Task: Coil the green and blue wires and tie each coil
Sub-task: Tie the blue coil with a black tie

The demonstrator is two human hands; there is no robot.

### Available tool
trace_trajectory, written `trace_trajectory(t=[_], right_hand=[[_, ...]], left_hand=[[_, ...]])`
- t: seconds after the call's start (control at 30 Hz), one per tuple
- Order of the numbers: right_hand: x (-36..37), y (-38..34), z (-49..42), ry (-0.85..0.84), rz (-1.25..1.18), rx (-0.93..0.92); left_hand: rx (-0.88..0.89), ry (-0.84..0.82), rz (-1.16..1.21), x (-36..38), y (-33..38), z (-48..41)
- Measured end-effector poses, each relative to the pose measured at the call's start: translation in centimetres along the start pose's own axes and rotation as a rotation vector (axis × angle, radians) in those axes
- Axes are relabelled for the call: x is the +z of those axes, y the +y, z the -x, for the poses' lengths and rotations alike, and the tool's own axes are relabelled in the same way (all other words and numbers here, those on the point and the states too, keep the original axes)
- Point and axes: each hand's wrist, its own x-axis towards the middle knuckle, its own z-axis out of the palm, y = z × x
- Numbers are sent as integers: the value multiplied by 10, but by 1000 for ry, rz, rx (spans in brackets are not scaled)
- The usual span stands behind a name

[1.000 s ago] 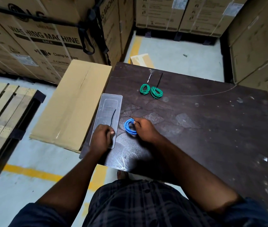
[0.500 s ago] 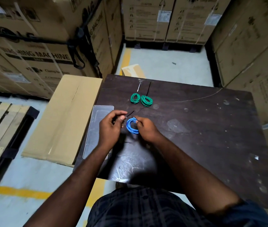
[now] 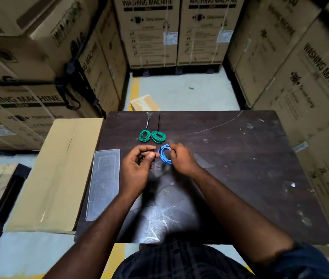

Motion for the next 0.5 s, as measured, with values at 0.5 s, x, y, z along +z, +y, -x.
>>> trace_trajectory(t=[0.5], right_hand=[[-28,19,4,87,60,30]], left_hand=[[-7,-50,21,40,3,0]])
